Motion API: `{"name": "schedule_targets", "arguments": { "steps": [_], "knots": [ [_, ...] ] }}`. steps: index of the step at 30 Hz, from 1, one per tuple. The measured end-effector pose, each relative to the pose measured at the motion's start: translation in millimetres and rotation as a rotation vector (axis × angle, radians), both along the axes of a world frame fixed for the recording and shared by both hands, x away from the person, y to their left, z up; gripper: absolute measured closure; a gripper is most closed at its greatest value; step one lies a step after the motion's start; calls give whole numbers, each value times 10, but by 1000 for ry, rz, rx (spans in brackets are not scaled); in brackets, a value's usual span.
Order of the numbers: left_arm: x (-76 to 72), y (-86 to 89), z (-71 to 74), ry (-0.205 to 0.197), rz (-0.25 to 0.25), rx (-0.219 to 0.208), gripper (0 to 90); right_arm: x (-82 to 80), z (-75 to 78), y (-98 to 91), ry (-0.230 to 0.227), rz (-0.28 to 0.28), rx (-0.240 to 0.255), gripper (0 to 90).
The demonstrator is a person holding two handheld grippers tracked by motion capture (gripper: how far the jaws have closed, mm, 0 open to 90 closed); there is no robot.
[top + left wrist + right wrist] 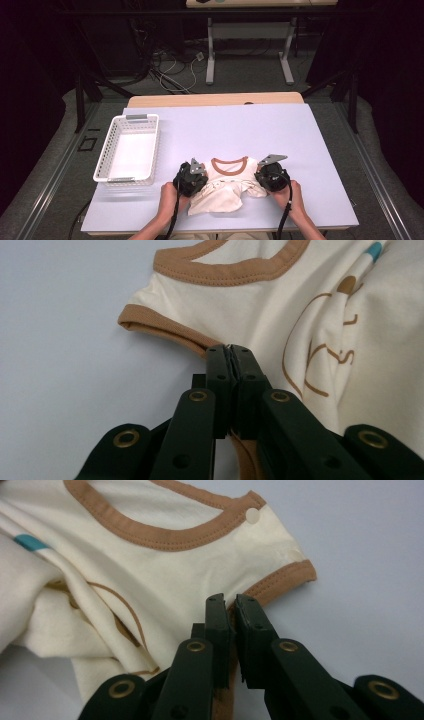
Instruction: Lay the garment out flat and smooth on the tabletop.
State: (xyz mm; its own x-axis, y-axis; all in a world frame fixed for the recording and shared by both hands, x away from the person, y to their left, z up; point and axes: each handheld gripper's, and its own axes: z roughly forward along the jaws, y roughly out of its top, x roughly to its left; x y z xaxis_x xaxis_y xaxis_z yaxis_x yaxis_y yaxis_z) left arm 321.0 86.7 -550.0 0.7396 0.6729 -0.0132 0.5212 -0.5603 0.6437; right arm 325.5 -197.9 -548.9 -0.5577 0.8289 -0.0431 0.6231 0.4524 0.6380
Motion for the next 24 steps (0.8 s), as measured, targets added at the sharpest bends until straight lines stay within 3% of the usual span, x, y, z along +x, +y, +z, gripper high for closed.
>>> {"name": "schedule_targets", "arguments": {
  "steps": [3,5,8,10,13,15,17,21,24],
  "knots": [
    [-21,0,-2,7,7,4,870,-12,-2,2,3,-17,0,833],
    [-24,-4,26,-7,38,-3,837,-14,3,5,6,-37,6,792],
    [0,-4,97,-40,94,-34,659,-9,28,-8,-12,-74,17,677],
    [40,1,128,-58,133,-64,568,-7,80,-3,-33,-111,55,634],
    [117,-33,108,-46,177,-85,487,38,169,27,-82,-142,93,562],
    [176,-65,74,-39,204,-86,461,88,192,57,-112,-159,98,530],
    [232,-90,39,-38,223,-84,454,154,166,77,-110,-178,104,516],
    [289,-148,-43,-26,236,-53,450,265,67,132,-80,-193,101,515],
    [293,-173,-85,-46,236,-28,467,304,18,157,-70,-203,89,530]
  ]
}}
